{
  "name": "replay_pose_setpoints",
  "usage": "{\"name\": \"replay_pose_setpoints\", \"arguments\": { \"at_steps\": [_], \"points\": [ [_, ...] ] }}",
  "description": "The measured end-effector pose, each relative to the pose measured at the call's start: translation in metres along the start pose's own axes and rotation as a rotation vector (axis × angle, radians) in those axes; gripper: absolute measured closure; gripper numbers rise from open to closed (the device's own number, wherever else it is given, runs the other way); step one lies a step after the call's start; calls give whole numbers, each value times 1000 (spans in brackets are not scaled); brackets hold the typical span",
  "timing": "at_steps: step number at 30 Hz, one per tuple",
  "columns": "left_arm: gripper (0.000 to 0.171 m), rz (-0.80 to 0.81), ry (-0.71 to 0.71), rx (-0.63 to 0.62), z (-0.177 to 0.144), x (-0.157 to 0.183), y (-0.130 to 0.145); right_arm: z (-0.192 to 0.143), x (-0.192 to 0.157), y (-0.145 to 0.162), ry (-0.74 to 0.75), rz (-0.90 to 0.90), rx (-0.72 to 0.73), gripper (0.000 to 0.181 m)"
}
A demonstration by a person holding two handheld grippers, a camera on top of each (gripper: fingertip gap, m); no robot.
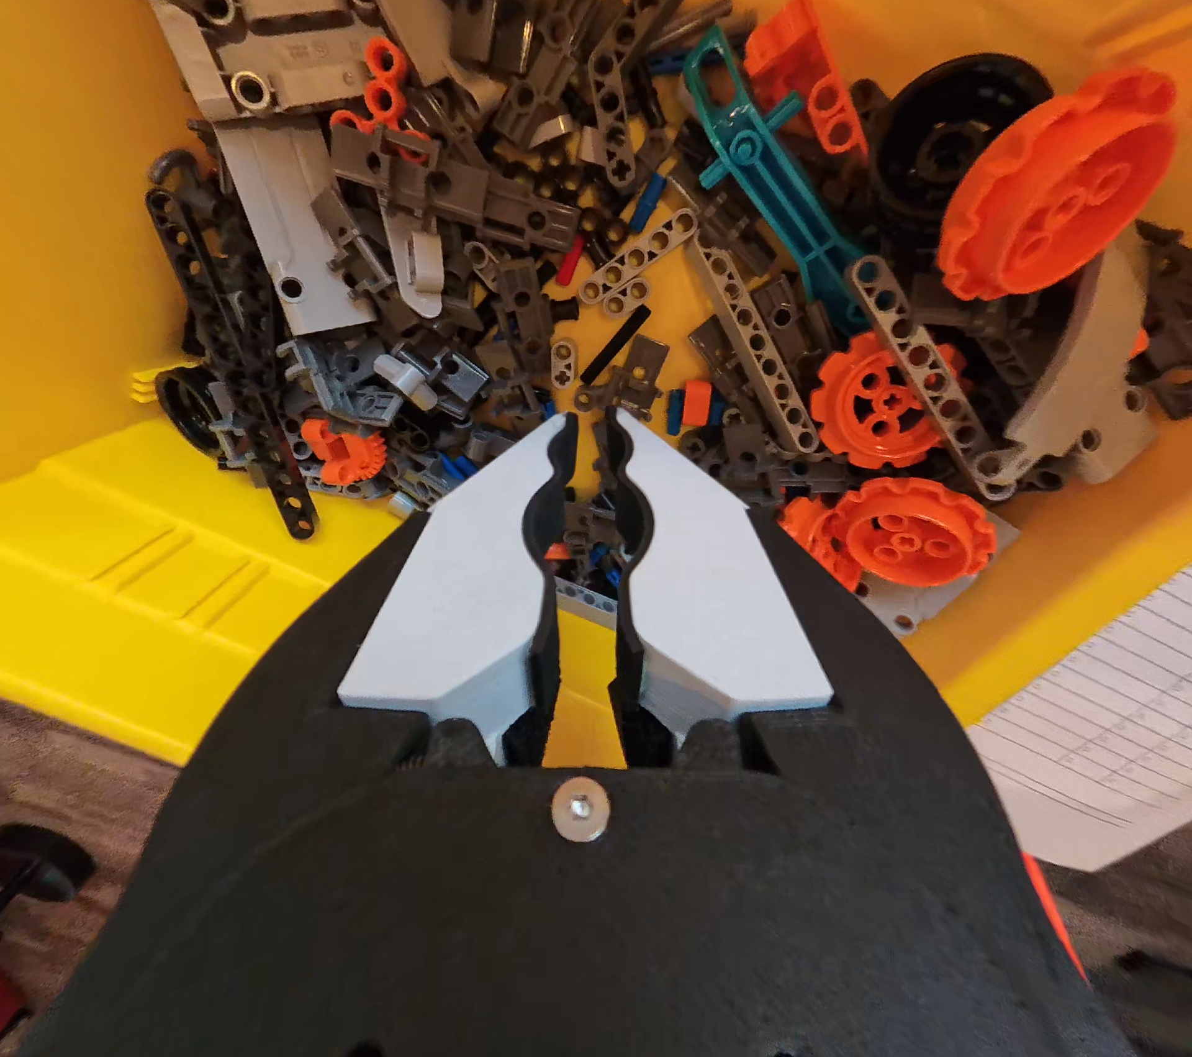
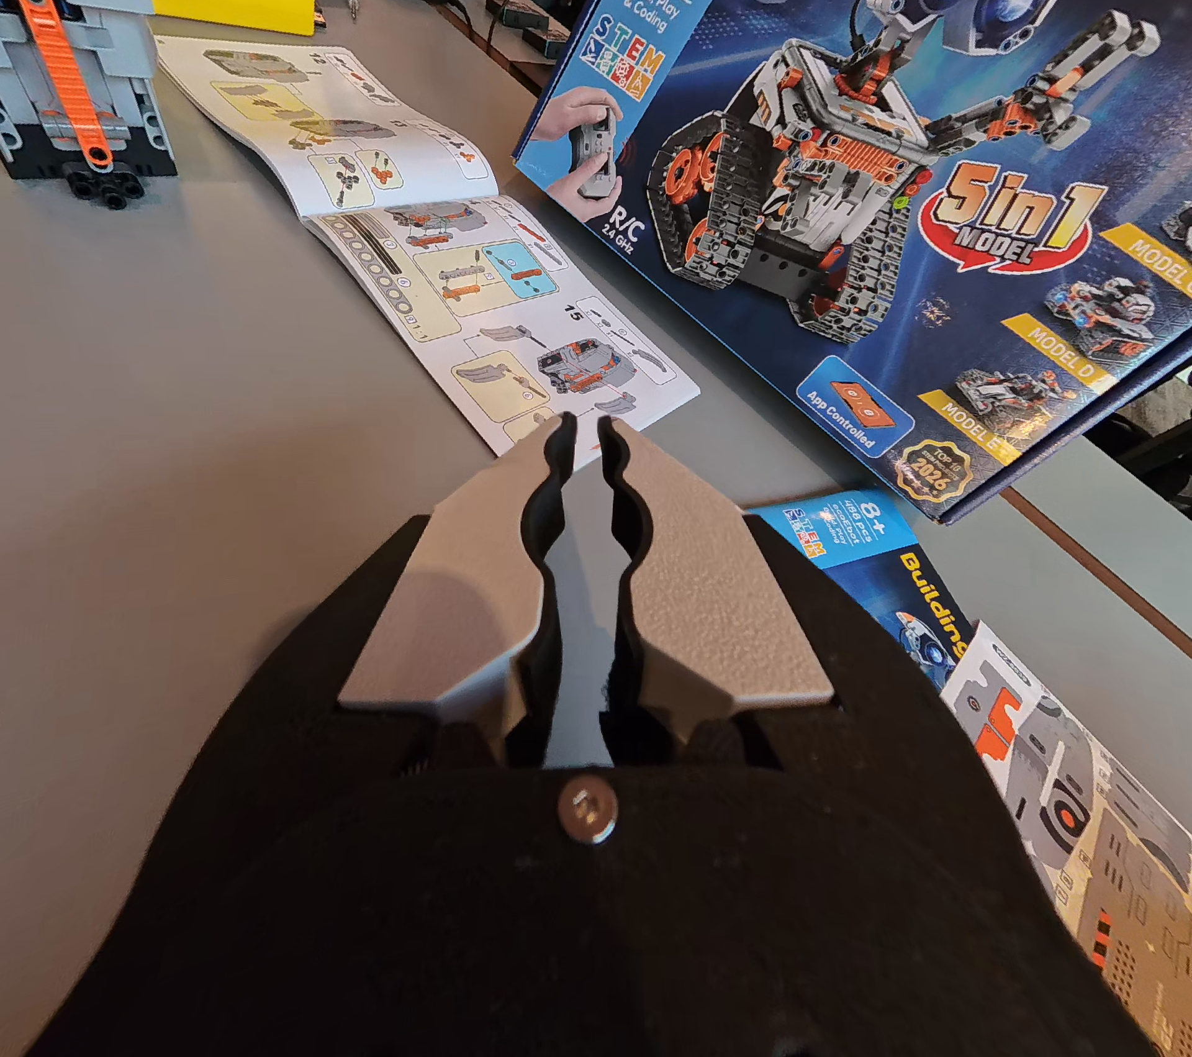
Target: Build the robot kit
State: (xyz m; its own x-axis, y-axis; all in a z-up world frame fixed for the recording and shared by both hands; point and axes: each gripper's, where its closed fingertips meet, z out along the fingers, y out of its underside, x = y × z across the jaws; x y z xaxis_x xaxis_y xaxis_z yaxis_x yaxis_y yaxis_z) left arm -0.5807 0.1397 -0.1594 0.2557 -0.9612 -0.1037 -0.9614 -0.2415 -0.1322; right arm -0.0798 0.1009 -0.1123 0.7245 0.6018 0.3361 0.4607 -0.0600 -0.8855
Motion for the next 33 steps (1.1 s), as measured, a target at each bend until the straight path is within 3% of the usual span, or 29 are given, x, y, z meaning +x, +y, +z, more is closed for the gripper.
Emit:
{"name": "replay_pose_setpoints", "arguments": {
  "at_steps": [3,7,12,15,19,21,25,28,30,33],
  "points": [
    [163,-5,-43,-8,4,-12,-4,0,2,3,5,7,-7,176],
    [158,-164,-176,56,-11,-47,-13,0,4,4,10,15,-5,176],
    [143,-417,-180,124,-26,-73,-13,2,2,5,3,14,-15,176],
    [142,-515,-129,217,-29,-77,-24,3,2,6,5,6,-18,176],
    [111,-612,24,223,-17,-62,-38,3,2,8,7,11,-24,176],
    [111,-627,68,232,-11,-55,-48,4,2,8,7,13,-24,176],
    [92,-620,-61,141,-3,-64,-41,4,2,8,8,5,-26,176],
    [112,-602,-35,181,-11,-50,-47,3,3,8,12,0,-27,176],
    [106,-597,85,243,-22,-25,-55,3,3,8,13,0,-27,176],
    [96,-552,206,228,-30,14,-46,4,2,9,4,11,-28,176]
  ]
}}
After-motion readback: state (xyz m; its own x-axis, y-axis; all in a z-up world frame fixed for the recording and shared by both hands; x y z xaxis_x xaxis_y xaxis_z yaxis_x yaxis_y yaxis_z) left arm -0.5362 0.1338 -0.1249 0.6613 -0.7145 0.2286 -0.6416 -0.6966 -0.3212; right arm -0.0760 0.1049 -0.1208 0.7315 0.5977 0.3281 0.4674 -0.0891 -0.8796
